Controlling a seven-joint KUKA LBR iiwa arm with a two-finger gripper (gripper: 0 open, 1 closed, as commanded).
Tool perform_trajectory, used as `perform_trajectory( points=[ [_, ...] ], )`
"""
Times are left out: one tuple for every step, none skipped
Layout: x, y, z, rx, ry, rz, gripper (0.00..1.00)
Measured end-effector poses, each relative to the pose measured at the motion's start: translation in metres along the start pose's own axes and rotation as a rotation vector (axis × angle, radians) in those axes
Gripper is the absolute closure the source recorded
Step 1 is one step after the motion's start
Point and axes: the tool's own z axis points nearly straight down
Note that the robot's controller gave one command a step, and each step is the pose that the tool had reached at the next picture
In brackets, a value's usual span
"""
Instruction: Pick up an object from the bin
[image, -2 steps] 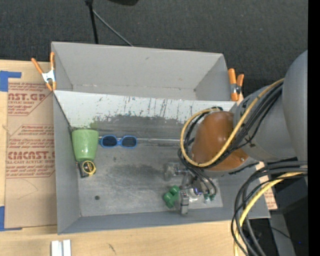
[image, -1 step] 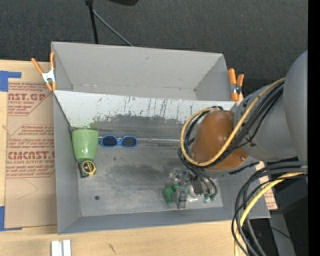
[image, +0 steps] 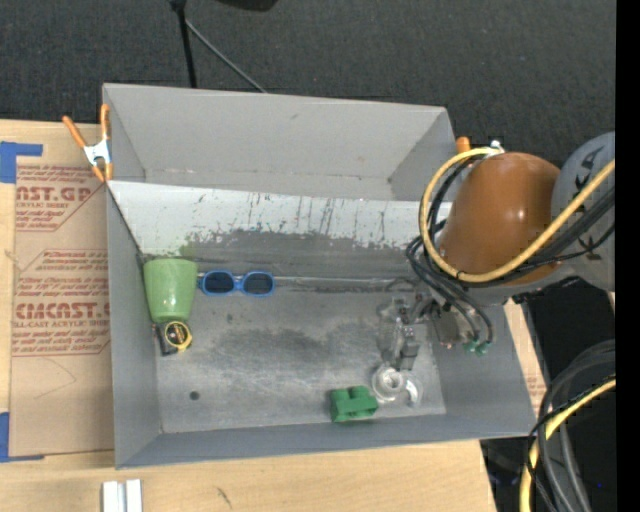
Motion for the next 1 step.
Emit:
perform_trajectory(
  points=[
    [0.0016, 0.001, 0.0041, -0.002, 0.007, -0.001, 0.0]
  ],
)
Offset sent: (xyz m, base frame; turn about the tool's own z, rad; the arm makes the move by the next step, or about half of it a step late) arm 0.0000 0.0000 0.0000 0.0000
